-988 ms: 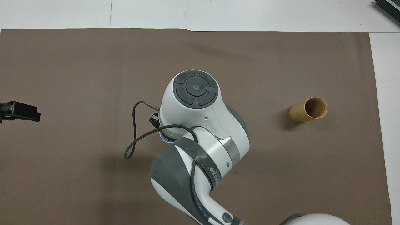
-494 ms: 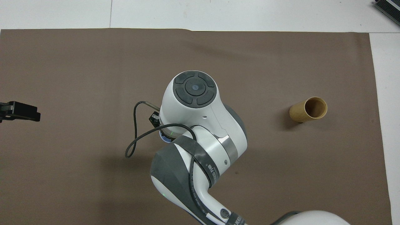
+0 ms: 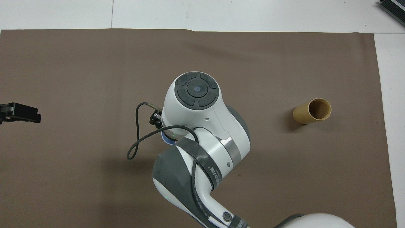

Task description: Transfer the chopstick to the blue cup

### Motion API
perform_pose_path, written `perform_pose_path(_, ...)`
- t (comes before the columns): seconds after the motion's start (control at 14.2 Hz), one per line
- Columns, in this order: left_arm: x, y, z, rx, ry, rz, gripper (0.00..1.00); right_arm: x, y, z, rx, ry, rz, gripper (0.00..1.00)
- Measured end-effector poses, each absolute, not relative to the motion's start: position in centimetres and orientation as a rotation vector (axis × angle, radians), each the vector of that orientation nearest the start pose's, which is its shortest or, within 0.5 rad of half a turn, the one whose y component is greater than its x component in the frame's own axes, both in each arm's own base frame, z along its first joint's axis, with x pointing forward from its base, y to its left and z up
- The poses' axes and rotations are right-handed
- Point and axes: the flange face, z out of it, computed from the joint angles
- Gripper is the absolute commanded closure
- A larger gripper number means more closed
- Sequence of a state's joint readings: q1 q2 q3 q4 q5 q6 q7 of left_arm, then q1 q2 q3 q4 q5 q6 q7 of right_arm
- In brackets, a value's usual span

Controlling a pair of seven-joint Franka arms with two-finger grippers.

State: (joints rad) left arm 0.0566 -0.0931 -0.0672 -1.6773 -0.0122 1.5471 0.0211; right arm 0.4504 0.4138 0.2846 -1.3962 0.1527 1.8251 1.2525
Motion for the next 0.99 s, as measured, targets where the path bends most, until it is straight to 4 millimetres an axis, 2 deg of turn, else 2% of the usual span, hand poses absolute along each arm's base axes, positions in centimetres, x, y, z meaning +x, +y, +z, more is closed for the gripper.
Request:
perform_pose_path(0.21,52.2,-0.9,62.2,-3.147,0.049,0.059,0.00,52.4,43.7,49.0,-2.837,0.848,0.268,0.00)
perform_pose_path(0.42,52.2,-0.9,62.2,-3.147,0.049,0.059,0.00,52.6,41.8,51.8,-2.847,0.790,0.224,0.00)
perform_pose_path(0.71,52.2,-0.9,62.2,-3.147,0.049,0.059,0.00,53.6,34.8,57.4,-2.893,0.699,0.151,0.00)
perform_pose_path(0.85,52.2,-0.9,62.2,-3.147,0.049,0.059,0.00,54.2,30.0,60.5,-2.916,0.636,0.092,0.00)
perform_pose_path(0.99,52.2,-0.9,62.2,-3.147,0.049,0.059,0.00,54.7,24.4,63.4,-2.947,0.560,0.035,0.00)
